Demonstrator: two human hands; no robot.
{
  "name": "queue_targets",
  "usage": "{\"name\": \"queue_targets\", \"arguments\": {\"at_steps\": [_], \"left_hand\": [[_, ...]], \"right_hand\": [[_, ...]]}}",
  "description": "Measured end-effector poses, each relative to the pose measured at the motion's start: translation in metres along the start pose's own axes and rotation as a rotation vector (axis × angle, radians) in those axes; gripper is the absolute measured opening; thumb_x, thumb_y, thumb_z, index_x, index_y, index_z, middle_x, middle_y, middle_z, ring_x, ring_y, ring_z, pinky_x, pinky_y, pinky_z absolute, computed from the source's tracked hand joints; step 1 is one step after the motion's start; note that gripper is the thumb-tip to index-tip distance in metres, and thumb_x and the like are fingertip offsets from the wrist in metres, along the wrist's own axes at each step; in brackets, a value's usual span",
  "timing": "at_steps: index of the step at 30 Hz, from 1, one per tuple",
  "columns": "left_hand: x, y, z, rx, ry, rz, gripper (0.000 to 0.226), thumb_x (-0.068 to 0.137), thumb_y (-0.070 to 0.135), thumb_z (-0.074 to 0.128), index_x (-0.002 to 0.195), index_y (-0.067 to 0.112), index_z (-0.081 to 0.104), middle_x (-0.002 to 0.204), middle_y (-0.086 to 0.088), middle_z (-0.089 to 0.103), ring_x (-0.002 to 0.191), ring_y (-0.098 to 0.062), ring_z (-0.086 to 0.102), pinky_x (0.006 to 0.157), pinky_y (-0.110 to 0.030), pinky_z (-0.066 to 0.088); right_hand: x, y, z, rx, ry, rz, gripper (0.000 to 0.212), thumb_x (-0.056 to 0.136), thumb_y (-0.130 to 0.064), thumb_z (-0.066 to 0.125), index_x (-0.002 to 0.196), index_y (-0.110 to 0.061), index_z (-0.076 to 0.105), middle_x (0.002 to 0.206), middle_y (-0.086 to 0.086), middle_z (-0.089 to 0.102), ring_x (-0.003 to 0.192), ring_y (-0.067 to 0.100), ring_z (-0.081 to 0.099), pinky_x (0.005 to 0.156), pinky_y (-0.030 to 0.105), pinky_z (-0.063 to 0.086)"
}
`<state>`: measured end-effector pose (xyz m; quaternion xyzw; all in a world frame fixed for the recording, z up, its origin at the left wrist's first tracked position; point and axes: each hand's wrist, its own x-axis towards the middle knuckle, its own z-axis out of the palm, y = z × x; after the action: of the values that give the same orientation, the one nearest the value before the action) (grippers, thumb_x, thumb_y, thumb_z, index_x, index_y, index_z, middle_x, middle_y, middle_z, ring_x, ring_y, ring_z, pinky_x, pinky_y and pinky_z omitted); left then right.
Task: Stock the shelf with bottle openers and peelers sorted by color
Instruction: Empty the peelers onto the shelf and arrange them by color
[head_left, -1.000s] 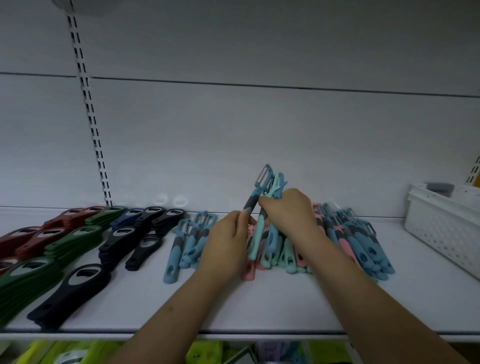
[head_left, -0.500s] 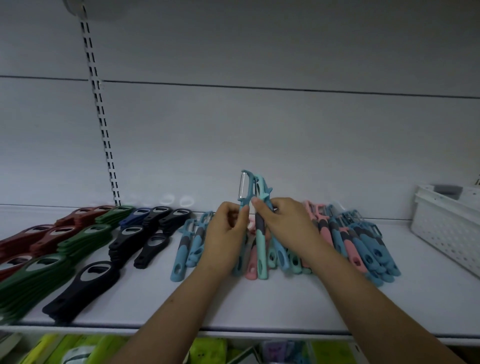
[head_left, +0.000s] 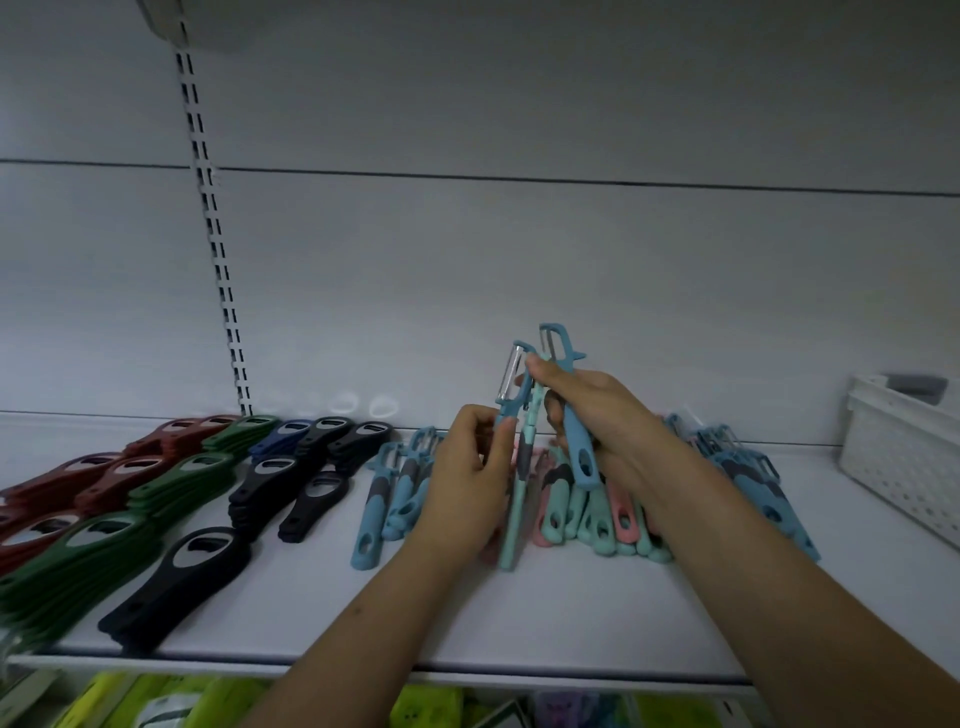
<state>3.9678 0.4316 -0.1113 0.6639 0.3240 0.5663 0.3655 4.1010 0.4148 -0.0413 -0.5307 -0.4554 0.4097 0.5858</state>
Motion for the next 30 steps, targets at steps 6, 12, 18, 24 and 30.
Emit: {"name": "queue_targets", "arguments": {"at_steps": [6, 12, 18, 24, 30], "left_hand": [[-0.001, 0.000, -0.001, 0.029, 0.051, 0.018, 0.016, 0.103, 0.031, 0.048, 0.095, 0.020, 0.057, 0.071, 0.007, 0.057, 0.058, 0.002, 0.049, 0.057, -0.014, 0.043], [0.000, -0.001, -0.001, 0.024, 0.064, -0.013, 0.017, 0.103, 0.032, 0.046, 0.095, 0.021, 0.055, 0.069, 0.009, 0.056, 0.055, 0.001, 0.047, 0.055, -0.016, 0.041], [0.000, -0.001, 0.001, -0.065, 0.034, -0.055, 0.008, 0.099, 0.029, 0.055, 0.095, 0.021, 0.056, 0.062, 0.008, 0.056, 0.055, -0.009, 0.047, 0.054, -0.029, 0.042], [-0.002, 0.002, 0.000, -0.170, 0.031, -0.088, 0.017, 0.085, 0.045, 0.064, 0.087, 0.029, 0.058, 0.076, -0.006, 0.062, 0.066, -0.017, 0.055, 0.063, -0.043, 0.050], [-0.005, 0.006, -0.004, 0.046, 0.045, 0.082, 0.017, 0.096, 0.038, 0.058, 0.088, 0.023, 0.057, 0.078, 0.003, 0.063, 0.069, -0.016, 0.059, 0.064, -0.037, 0.053]], "right_hand": [[-0.006, -0.003, 0.004, -0.232, 0.070, -0.149, 0.044, 0.089, -0.052, 0.065, 0.068, -0.014, 0.057, 0.051, -0.007, 0.055, 0.047, 0.007, 0.047, 0.056, 0.024, 0.041], [-0.005, -0.008, 0.002, -0.376, 0.111, -0.175, 0.035, 0.094, -0.038, 0.061, 0.071, -0.013, 0.057, 0.053, -0.002, 0.059, 0.042, 0.006, 0.050, 0.049, 0.022, 0.044], [-0.004, -0.006, -0.003, -0.521, 0.183, -0.240, 0.032, 0.092, -0.032, 0.066, 0.069, -0.009, 0.062, 0.042, -0.004, 0.059, 0.038, 0.004, 0.056, 0.046, 0.019, 0.046], [-0.012, -0.018, -0.001, -0.614, 0.176, -0.316, 0.042, 0.094, -0.034, 0.066, 0.062, -0.008, 0.056, 0.050, 0.004, 0.062, 0.036, 0.002, 0.056, 0.041, 0.010, 0.039], [-0.016, -0.023, 0.002, -0.641, 0.227, -0.290, 0.033, 0.093, -0.022, 0.063, 0.067, -0.001, 0.066, 0.050, -0.001, 0.061, 0.035, 0.004, 0.058, 0.038, 0.013, 0.041]]}}
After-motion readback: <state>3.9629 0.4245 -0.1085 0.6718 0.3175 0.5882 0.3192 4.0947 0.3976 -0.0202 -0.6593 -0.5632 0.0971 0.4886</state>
